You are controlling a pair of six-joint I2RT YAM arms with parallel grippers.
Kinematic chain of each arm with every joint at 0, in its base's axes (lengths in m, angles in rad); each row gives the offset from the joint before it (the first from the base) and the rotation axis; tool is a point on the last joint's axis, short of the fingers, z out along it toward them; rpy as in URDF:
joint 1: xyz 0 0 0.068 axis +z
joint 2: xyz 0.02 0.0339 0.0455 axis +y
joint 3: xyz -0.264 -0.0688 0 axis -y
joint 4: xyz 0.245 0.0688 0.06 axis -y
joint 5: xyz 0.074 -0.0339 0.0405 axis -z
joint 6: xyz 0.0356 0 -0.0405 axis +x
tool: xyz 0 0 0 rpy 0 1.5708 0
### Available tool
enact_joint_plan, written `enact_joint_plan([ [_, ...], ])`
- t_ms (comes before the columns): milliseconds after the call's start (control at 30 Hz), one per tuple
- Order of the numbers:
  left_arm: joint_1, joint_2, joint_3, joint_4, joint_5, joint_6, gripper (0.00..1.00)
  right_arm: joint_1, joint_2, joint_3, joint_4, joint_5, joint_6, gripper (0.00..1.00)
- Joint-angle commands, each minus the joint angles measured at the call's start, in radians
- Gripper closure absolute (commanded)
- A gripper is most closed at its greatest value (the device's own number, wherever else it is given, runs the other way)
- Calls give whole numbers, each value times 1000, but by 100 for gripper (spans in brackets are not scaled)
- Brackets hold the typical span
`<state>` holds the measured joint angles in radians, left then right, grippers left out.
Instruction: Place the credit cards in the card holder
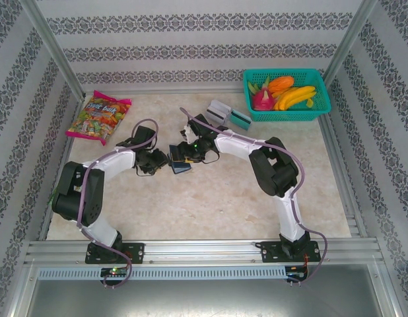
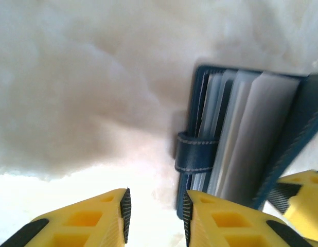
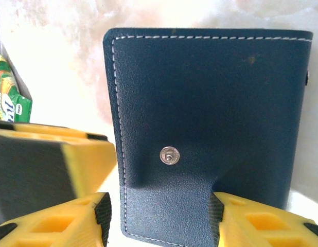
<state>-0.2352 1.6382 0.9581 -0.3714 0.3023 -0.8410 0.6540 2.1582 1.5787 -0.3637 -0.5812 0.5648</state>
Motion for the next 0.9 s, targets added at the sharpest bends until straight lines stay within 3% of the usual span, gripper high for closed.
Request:
enact_joint_plan([
  [0, 37, -25, 54, -41, -18, 26, 64, -6, 25, 43, -72, 4, -47, 45],
  [200, 45, 45, 214, -10, 21, 24, 64, -3, 67, 85, -155, 51, -101, 45],
  [467, 45, 284, 419, -1, 127, 40, 69, -4, 65, 105, -185, 67, -130, 46],
  [600, 37, 340, 410, 48, 193, 24, 72, -11, 34, 84, -185, 84, -136, 46],
  [867, -2, 329, 259, 77, 221, 34, 75, -33, -7, 76, -186, 107, -150, 46],
])
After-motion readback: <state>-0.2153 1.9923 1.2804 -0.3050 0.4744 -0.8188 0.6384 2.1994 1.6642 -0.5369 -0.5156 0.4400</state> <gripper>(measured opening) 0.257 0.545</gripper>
